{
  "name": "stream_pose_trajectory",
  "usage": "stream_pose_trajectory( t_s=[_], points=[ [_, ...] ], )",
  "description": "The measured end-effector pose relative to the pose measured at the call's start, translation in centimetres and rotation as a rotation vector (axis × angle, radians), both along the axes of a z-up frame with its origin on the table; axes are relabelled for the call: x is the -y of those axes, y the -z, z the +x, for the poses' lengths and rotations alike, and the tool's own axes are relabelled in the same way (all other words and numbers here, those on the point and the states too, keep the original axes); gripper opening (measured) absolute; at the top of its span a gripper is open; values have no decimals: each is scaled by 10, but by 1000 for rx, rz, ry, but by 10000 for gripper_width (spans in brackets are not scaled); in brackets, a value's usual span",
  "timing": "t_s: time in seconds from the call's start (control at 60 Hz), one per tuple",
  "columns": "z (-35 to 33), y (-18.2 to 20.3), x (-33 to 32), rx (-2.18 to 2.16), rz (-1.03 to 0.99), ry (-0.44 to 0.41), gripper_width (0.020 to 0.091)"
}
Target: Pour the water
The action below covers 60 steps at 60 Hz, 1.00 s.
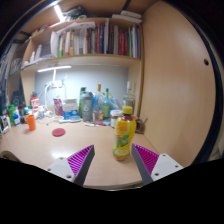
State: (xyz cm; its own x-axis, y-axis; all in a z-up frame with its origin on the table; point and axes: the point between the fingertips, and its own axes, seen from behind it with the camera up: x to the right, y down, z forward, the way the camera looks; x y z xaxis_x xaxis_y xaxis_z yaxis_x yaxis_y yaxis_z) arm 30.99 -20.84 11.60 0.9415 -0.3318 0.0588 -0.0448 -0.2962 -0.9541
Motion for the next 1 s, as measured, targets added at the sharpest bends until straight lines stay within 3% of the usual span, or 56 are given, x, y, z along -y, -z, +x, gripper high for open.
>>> stream_pose_trajectory(
  t_s=[0.117,0.35,0.417,0.517,0.567,0.667,0.733,0.8,1.0],
  points=[
    [47,32,-35,-7,10,6,825],
    [78,51,-108,11,69,-44,824],
    [80,60,-118,26,55,-60,478],
    [82,59,-124,27,65,-38,402],
    [84,60,-124,9,48,-11,402],
    [83,61,-128,1,-3,2,306],
    [78,64,-132,-6,-60,0,293],
    [60,42,-143,-17,-64,-33,294],
    [-26,-75,-217,249,-76,-135,293]
  ],
)
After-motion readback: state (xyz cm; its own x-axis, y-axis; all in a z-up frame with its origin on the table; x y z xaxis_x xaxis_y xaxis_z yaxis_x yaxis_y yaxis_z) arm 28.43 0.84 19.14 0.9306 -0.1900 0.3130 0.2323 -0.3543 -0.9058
